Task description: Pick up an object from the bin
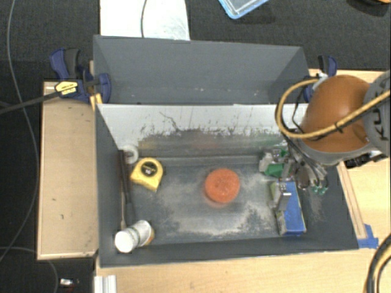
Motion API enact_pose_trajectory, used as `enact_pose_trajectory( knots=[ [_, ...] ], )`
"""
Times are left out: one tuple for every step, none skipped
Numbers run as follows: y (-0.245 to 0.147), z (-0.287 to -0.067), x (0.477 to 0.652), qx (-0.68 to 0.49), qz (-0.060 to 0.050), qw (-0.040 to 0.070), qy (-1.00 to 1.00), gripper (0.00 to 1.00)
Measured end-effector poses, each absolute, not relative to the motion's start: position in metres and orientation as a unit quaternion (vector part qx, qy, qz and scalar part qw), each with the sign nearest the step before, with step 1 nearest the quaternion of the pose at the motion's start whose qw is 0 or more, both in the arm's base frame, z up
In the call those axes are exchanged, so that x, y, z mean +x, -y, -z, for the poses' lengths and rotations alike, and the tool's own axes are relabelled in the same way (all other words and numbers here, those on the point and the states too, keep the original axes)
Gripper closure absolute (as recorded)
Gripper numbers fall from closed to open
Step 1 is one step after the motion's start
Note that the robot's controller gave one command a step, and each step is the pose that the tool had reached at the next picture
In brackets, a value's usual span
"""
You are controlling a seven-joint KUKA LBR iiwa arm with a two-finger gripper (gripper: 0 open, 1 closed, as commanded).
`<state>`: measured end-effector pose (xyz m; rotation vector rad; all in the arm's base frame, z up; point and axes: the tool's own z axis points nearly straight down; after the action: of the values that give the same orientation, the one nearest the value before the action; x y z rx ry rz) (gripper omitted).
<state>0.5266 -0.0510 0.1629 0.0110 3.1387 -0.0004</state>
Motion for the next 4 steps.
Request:
enact_pose_trajectory(
  knots=[
    [-0.002,-0.125,0.538,-0.085,0.0,0.002,-0.996,0.0],
    [-0.079,-0.127,0.549,-0.121,-0.001,0.006,-0.993,0.0],
    [-0.061,-0.106,0.58,-0.191,0.001,0.004,-0.982,0.0],
    [-0.031,-0.079,0.587,-0.294,0.001,0.006,-0.956,0.0]
  ],
)
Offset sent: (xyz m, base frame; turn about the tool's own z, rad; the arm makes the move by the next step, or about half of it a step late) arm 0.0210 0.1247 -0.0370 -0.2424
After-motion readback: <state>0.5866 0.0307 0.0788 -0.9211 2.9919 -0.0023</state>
